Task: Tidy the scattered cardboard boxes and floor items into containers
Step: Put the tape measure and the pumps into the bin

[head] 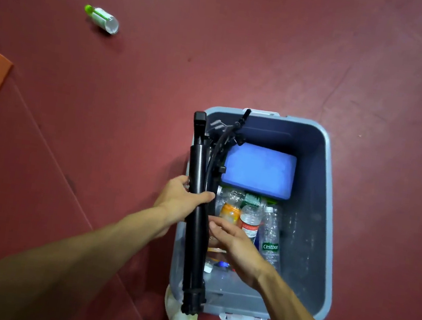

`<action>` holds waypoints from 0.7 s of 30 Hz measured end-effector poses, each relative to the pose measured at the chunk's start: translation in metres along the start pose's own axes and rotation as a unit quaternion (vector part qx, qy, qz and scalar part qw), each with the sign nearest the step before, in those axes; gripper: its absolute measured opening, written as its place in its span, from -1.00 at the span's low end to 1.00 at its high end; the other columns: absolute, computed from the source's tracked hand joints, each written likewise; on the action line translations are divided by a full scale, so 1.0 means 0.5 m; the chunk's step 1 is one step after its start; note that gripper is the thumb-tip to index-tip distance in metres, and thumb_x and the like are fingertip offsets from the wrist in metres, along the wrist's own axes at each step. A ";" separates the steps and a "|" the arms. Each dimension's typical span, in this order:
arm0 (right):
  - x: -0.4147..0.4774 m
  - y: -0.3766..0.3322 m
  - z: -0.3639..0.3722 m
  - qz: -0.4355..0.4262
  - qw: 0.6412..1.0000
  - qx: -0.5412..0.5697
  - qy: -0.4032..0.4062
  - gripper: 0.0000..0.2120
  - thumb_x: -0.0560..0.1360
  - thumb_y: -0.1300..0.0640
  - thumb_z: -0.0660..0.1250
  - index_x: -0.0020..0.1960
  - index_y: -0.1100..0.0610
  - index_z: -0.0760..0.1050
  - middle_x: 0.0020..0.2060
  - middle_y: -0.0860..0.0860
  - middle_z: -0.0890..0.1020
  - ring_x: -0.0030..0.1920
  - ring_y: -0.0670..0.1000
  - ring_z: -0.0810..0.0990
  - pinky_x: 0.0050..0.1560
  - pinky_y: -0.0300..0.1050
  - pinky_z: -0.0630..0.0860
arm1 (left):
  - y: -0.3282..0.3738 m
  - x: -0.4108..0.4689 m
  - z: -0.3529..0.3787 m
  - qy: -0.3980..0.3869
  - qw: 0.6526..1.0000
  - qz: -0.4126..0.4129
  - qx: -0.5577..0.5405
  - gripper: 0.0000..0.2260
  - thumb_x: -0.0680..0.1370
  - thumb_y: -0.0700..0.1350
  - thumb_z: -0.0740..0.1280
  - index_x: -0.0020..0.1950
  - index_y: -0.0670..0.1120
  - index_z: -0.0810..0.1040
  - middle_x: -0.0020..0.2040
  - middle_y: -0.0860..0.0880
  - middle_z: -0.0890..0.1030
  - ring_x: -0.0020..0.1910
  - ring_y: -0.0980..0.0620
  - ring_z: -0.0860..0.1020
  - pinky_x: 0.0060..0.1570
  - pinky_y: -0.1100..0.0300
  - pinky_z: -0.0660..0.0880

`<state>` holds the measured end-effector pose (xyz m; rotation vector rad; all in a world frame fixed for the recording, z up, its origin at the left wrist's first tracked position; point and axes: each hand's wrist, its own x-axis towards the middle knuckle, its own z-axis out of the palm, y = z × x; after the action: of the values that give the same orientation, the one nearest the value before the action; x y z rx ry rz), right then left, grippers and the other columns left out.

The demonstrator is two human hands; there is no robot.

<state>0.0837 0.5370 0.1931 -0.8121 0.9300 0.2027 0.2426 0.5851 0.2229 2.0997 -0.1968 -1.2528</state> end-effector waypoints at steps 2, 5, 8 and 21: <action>0.000 0.013 -0.012 -0.019 1.000 0.018 -0.016 -0.73 0.59 0.03 0.24 0.27 -0.02 0.51 0.03 0.11 0.61 0.03 0.12 0.55 0.01 -0.02 0.57 | -0.001 0.014 0.026 -0.016 1.000 -0.002 0.006 -0.73 0.36 0.01 0.50 -0.01 -0.04 0.56 -0.21 0.00 0.65 -0.34 0.04 0.59 -0.40 0.25 0.42; 0.006 0.032 -0.034 -0.036 0.998 0.037 -0.020 -0.62 0.54 0.17 0.33 0.33 -0.02 0.44 0.09 0.07 0.66 0.06 0.06 0.64 0.00 -0.04 0.57 | -0.019 0.040 0.058 -0.034 0.999 0.004 0.012 -0.70 0.32 0.03 0.53 -0.04 -0.03 0.57 -0.11 -0.03 0.68 -0.12 -0.04 0.66 -0.10 0.07 0.59; 0.030 0.046 -0.041 -0.039 0.998 -0.026 0.042 -0.47 0.46 0.39 0.37 0.34 -0.01 0.40 0.04 0.04 0.63 -0.09 -0.01 0.65 -0.10 -0.17 0.59 | -0.040 0.064 0.073 -0.057 0.998 0.005 0.019 -0.68 0.36 -0.01 0.52 0.04 -0.08 0.58 -0.05 -0.04 0.68 -0.04 -0.02 0.66 0.12 0.00 0.56; 0.039 0.018 -0.014 0.078 0.927 -0.364 0.052 -0.52 0.57 0.12 0.25 0.47 0.07 0.28 0.26 0.07 0.55 0.17 0.11 0.59 0.15 -0.04 0.55 | -0.029 0.020 -0.051 -0.030 0.993 -0.021 0.115 -0.61 0.51 -0.20 0.31 0.35 -0.11 0.45 0.01 -0.03 0.62 0.02 0.00 0.56 0.04 0.23 0.39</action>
<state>0.0869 0.5348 0.1707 -1.4436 1.0282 0.6772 0.2660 0.6037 0.2147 2.2709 -0.3386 -1.3764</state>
